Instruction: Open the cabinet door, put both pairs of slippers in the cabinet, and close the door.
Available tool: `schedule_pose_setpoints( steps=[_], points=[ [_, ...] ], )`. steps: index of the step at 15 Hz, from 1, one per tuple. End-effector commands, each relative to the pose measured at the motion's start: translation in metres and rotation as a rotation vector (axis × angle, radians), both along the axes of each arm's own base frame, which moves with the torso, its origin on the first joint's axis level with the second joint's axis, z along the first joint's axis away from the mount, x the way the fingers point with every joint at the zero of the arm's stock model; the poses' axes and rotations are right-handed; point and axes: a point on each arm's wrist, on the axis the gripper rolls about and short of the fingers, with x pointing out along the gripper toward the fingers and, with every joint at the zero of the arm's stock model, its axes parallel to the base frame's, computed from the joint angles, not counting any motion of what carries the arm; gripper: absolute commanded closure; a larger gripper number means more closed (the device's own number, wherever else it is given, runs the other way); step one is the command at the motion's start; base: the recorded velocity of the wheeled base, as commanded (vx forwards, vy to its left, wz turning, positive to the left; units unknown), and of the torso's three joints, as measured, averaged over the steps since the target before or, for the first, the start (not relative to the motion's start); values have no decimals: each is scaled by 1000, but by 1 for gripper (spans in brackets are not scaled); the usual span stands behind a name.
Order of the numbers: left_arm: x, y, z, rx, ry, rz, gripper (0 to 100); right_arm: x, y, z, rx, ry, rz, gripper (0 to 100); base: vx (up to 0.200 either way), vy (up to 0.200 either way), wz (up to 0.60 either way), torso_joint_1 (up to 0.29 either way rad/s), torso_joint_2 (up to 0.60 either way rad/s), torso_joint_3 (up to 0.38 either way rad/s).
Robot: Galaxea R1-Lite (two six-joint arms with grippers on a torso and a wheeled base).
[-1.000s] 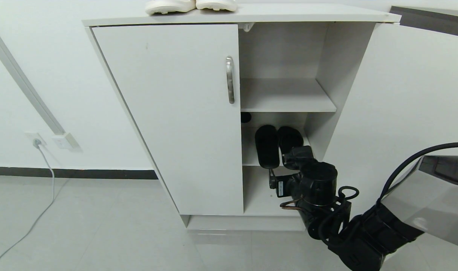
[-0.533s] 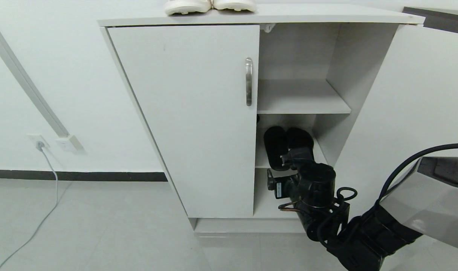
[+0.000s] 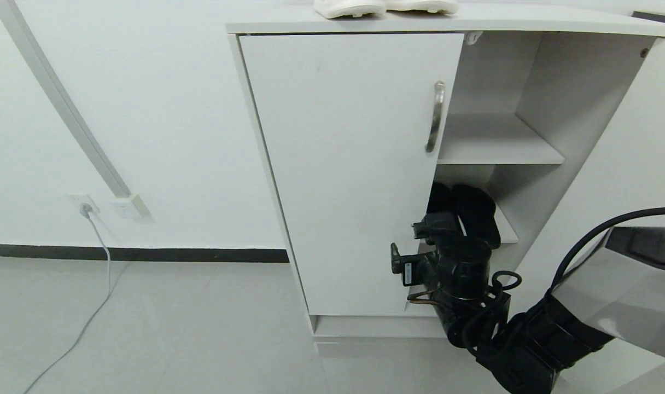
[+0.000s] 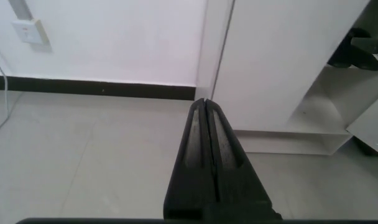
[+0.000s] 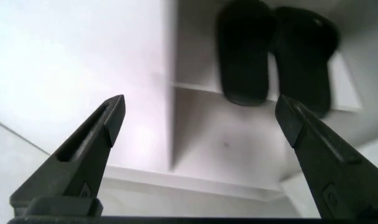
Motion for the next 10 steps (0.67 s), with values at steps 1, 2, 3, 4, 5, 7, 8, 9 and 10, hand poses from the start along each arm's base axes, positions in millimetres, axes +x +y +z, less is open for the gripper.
schedule_pose_setpoints(
  steps=[1, 2, 3, 4, 5, 7, 8, 9, 10],
  points=[
    [0, 0, 0, -1, 0, 1, 100, 0, 0, 0, 6, -6, 2, 0, 0, 0, 0, 0, 0, 0],
    [0, 0, 0, -1, 0, 1, 100, 0, -1, 0, 10, -11, 3, 0, 0, 0, 0, 0, 0, 0],
    [0, 0, 0, -1, 1, 1, 100, 0, -2, 1, 18, -18, 3, 0, 0, 0, 0, 0, 0, 0],
    [0, 0, 0, -1, 1, 1, 100, -2, -4, 0, 15, -14, 6, 0, 0, 0, 0, 0, 0, 0],
    [0, 0, 0, -1, 1, 1, 100, -4, -5, -2, 10, -9, 25, 0, 0, 0, 0, 0, 0, 0],
    [0, 0, 0, 1, 0, 1, 100, -4, -5, -2, -9, -10, 47, 0, 0, 0, 0, 0, 0, 0],
    [0, 0, 0, 1, 1, 1, 100, -5, -4, -3, -12, -8, 52, 0, 0, 0, 0, 0, 0, 0],
    [0, 0, 0, -1, 1, 1, 100, -8, -3, -2, -12, -8, 63, 0, 0, 0, 0, 0, 0, 0],
    [0, 0, 0, -1, 1, 1, 100, -14, -2, -2, -15, -1, 106, 0, 0, 0, 0, 0, 0, 0]
  ],
)
